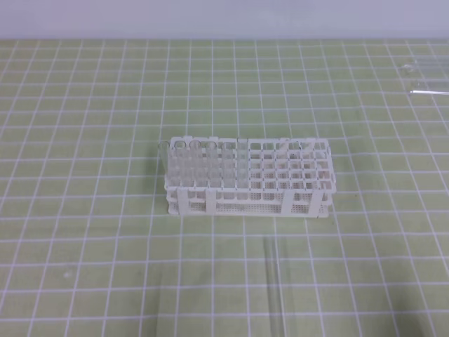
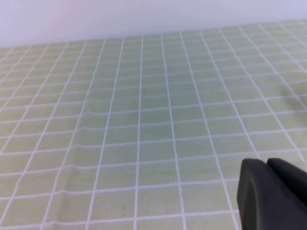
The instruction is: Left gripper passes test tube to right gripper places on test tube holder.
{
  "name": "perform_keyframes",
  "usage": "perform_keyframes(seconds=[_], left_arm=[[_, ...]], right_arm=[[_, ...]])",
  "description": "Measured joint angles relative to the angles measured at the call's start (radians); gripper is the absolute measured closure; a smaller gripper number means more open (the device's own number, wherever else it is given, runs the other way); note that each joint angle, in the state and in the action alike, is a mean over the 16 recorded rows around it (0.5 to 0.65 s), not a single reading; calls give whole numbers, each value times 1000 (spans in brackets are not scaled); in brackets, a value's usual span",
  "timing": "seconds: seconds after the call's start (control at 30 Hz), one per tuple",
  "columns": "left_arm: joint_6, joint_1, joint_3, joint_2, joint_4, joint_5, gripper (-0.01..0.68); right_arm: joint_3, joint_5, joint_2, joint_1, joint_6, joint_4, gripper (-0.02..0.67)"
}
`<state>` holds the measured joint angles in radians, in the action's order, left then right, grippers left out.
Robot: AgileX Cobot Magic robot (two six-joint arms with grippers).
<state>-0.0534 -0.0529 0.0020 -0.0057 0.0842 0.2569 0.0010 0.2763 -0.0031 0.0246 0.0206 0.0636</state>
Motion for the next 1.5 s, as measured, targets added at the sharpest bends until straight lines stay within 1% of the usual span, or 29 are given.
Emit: perform_keyframes(seconds=[0.27, 0.53, 0.83, 1.07, 1.27, 1.37, 1.5], left_arm=[[6, 0, 2, -7, -1, -14, 673], [61, 1, 5, -16, -2, -82, 672], [234, 0, 5, -13, -15, -211, 673], [379, 1, 5, -16, -29, -358, 673], [473, 1, 7, -18, -37, -484, 672], [541, 1, 7, -18, -36, -518, 672], [642, 0, -4, -16, -21, -503, 672]], right_arm=[[0, 0, 0, 0, 0, 0, 666], [0, 0, 0, 0, 0, 0, 666], [0, 0, 0, 0, 0, 0, 666], [0, 0, 1, 0, 0, 0, 666], [0, 0, 1, 0, 0, 0, 666], [0, 0, 2, 0, 0, 0, 666], [0, 0, 2, 0, 0, 0, 666]])
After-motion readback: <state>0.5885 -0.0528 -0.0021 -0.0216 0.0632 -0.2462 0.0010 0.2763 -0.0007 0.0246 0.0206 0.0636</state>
